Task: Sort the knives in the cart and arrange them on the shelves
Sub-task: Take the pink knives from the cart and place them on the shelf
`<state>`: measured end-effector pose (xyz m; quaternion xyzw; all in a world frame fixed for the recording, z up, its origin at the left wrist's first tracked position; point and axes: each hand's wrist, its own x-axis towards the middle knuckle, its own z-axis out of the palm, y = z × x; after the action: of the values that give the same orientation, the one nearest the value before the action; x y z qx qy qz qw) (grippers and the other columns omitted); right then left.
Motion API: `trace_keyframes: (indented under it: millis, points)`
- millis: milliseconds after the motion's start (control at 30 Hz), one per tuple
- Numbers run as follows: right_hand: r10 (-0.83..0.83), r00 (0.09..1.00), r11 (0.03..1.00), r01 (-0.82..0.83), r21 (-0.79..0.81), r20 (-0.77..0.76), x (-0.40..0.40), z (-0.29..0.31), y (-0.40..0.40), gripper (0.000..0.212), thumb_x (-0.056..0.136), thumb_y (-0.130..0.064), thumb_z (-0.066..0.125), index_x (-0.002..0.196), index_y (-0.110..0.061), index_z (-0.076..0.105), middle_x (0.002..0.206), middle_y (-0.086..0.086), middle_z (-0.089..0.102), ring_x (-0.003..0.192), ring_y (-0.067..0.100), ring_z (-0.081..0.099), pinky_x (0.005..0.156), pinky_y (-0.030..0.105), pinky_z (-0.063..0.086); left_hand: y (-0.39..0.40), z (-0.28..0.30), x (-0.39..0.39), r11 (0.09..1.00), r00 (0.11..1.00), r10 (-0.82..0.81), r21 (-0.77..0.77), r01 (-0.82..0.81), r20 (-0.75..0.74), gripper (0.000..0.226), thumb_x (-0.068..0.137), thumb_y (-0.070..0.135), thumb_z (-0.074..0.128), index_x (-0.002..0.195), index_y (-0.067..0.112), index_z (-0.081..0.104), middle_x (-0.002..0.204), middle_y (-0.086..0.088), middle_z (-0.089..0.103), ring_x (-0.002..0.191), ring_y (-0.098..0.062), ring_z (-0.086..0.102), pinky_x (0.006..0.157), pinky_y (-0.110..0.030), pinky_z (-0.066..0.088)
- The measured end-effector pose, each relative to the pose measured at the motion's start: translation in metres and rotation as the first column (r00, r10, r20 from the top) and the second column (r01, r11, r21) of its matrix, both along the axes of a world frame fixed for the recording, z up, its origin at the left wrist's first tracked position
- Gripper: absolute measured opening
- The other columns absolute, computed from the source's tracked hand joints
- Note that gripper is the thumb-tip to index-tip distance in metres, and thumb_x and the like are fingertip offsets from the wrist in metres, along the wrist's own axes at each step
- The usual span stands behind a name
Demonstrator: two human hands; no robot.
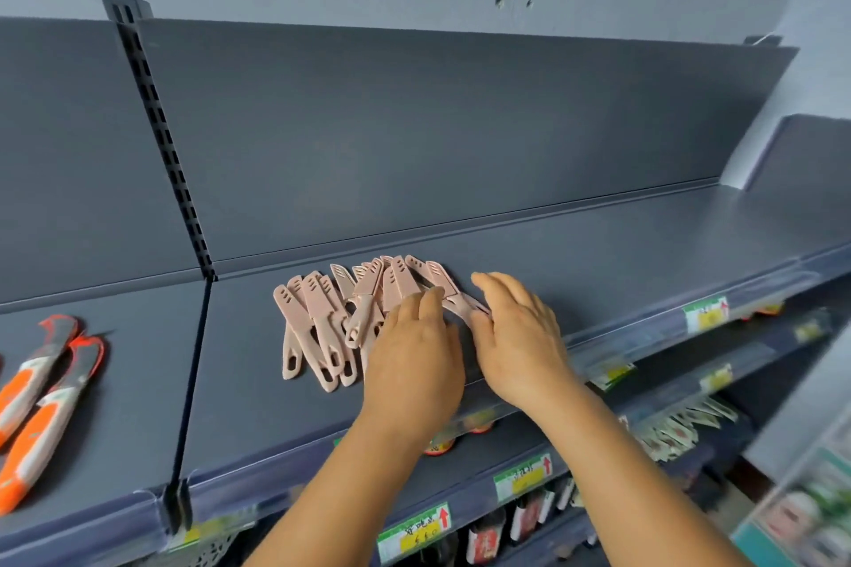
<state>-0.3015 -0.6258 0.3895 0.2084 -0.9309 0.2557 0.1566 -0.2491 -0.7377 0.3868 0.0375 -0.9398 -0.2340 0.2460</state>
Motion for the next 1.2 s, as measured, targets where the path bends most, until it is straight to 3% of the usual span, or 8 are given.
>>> trace_keyframes:
  millis: [167, 300, 500, 700, 833, 1033, 1200]
  points:
    - [-0.075, 0.995, 0.996, 0.078, -0.048, 0.072, 0.067, -0.023, 0.036, 0.048, 0.097, -0.03, 0.041, 0.144, -0.027, 0.03, 0.149, -0.009, 0.031, 0.133, 0.015, 0.031, 0.108, 0.031, 0.024, 0.022, -0.021, 0.047, 0.985, 0.985, -0.169, -0.023, 0.169, -0.022, 0.047, 0.096, 0.021, 0.043, 0.142, 0.013, 0.037, 0.135, -0.004, 0.048, 0.124, -0.02, 0.043, 0.101, -0.029, 0.034]
    - [-0.177, 0.97, 0.982, 0.185, -0.035, 0.167, 0.116, -0.056, 0.066, 0.052, 0.097, -0.034, 0.042, 0.147, -0.027, 0.027, 0.151, -0.009, 0.029, 0.136, 0.014, 0.027, 0.112, 0.033, 0.021, 0.042, -0.053, 0.078, 0.955, 0.953, -0.29, -0.039, 0.294, 0.084, 0.051, 0.097, 0.026, 0.041, 0.146, 0.016, 0.03, 0.141, 0.0, 0.042, 0.13, -0.017, 0.036, 0.108, -0.026, 0.029]
    - [-0.377, 0.871, 0.92, 0.393, 0.015, 0.314, 0.182, -0.108, 0.116, 0.052, 0.097, -0.033, 0.042, 0.147, -0.025, 0.028, 0.149, -0.005, 0.033, 0.134, 0.017, 0.033, 0.109, 0.033, 0.027, 0.081, -0.103, 0.115, 0.893, 0.863, -0.429, -0.016, 0.449, 0.268, 0.053, 0.097, 0.027, 0.041, 0.147, 0.016, 0.028, 0.143, -0.001, 0.04, 0.13, -0.019, 0.035, 0.105, -0.028, 0.03]
    - [-0.549, 0.727, 0.82, 0.565, 0.095, 0.413, 0.243, -0.152, 0.166, 0.053, 0.097, -0.033, 0.041, 0.147, -0.024, 0.026, 0.15, -0.005, 0.034, 0.136, 0.015, 0.032, 0.11, 0.031, 0.024, 0.138, -0.147, 0.147, 0.788, 0.709, -0.556, 0.004, 0.615, 0.433, 0.054, 0.097, 0.031, 0.04, 0.147, 0.018, 0.024, 0.149, -0.003, 0.033, 0.135, -0.022, 0.032, 0.108, -0.033, 0.03]
    - [-0.639, 0.587, 0.722, 0.68, 0.126, 0.497, 0.287, -0.178, 0.199, 0.054, 0.098, -0.035, 0.04, 0.148, -0.026, 0.024, 0.152, -0.006, 0.031, 0.138, 0.015, 0.028, 0.113, 0.032, 0.02, 0.177, -0.177, 0.175, 0.677, 0.587, -0.638, 0.0, 0.736, 0.498, 0.056, 0.1, 0.034, 0.034, 0.15, 0.021, 0.014, 0.151, 0.003, 0.027, 0.138, -0.014, 0.023, 0.108, -0.022, 0.016]
    - [-0.703, 0.417, 0.604, 0.778, 0.174, 0.577, 0.351, -0.208, 0.251, 0.052, 0.098, -0.036, 0.041, 0.147, -0.025, 0.027, 0.15, -0.005, 0.034, 0.137, 0.016, 0.032, 0.113, 0.031, 0.023, 0.242, -0.208, 0.216, 0.519, 0.366, -0.715, 0.102, 0.849, 0.596, 0.054, 0.1, 0.032, 0.032, 0.15, 0.02, 0.015, 0.153, 0.001, 0.025, 0.139, -0.014, 0.023, 0.112, -0.024, 0.016]
    - [-0.718, 0.308, 0.511, 0.842, 0.173, 0.624, 0.395, -0.225, 0.308, 0.05, 0.098, -0.035, 0.043, 0.145, -0.024, 0.03, 0.149, -0.004, 0.036, 0.135, 0.017, 0.034, 0.111, 0.033, 0.026, 0.309, -0.218, 0.249, 0.442, 0.283, -0.742, 0.125, 0.888, 0.608, 0.052, 0.1, 0.031, 0.035, 0.149, 0.021, 0.019, 0.15, 0.004, 0.029, 0.135, -0.012, 0.026, 0.108, -0.021, 0.022]
